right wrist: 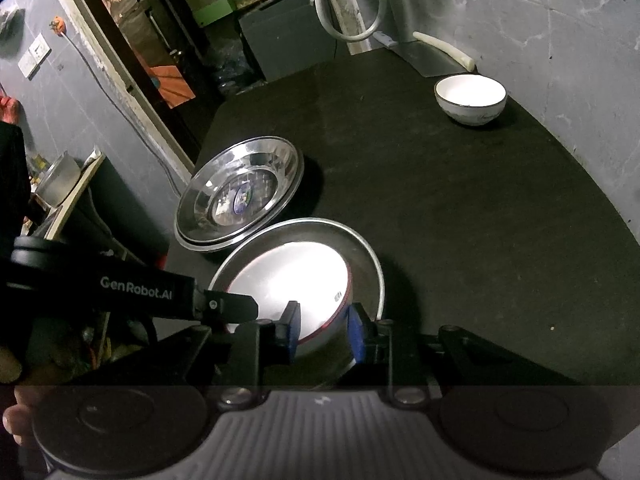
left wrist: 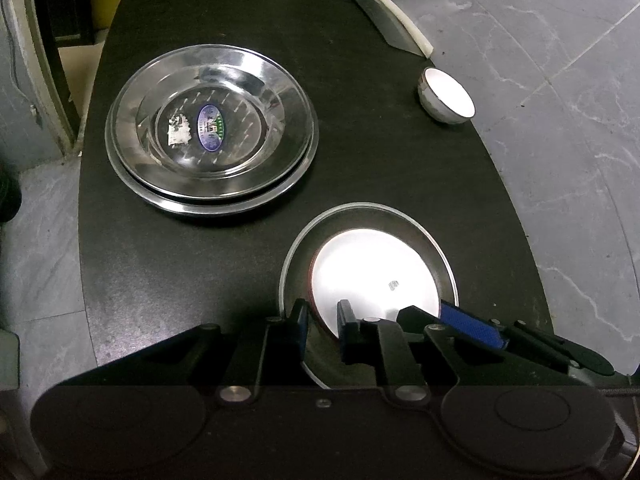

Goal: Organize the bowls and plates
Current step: 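Open the left tool and withdraw from the white bowl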

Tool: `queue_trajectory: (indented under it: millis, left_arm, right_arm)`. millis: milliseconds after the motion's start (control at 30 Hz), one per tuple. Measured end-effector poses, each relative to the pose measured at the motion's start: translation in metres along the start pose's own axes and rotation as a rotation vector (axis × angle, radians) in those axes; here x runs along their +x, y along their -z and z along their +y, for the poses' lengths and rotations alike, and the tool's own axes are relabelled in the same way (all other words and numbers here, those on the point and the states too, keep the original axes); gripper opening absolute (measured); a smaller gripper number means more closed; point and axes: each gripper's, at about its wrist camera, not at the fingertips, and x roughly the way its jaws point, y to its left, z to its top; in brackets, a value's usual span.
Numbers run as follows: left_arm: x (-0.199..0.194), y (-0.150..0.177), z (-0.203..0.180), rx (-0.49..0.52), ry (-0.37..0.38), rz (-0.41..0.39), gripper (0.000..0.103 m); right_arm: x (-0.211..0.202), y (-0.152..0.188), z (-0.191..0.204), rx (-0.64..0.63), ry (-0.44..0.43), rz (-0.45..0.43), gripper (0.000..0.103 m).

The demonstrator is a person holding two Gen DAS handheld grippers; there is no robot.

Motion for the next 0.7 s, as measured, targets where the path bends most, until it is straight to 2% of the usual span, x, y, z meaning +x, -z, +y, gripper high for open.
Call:
queue_trajectory:
  millis: [200,267,433,567,600,633,700]
  left_arm:
    - [-0.002,0.0,-0.001,0.005,0.003,-0.007,0.022]
    - [-0.004,0.0,-0.001,0.008,0.008,-0.013,0.027]
    - [-0.011,-0.002,0.0,0.007,0.037,-0.042,0.039]
    - [-0.016,-0.003,0.001,0.004,0.045,-0.057,0.041]
    - [-0.017,-0.003,0.001,0.004,0.047,-0.064,0.042]
    - [-0.019,-0.003,0.001,0.004,0.05,-0.07,0.044]
    - [-0.022,-0.004,0.002,0.006,0.05,-0.086,0.05]
  right_arm:
    - [-0.001,0.0,-0.001,0.005,-0.001,-0.007,0.03]
    - [-0.001,0.0,-0.001,0.007,-0.001,-0.012,0.031]
    - [-0.006,-0.001,-0.002,0.007,-0.004,-0.04,0.042]
    - [-0.012,-0.002,-0.003,0.009,-0.008,-0.07,0.047]
    - [-0.013,-0.002,-0.003,0.011,-0.006,-0.079,0.053]
    - [-0.014,-0.003,-0.003,0.013,0.005,-0.087,0.058]
    - [-0.017,-0.003,-0.006,0.026,0.021,-0.102,0.06]
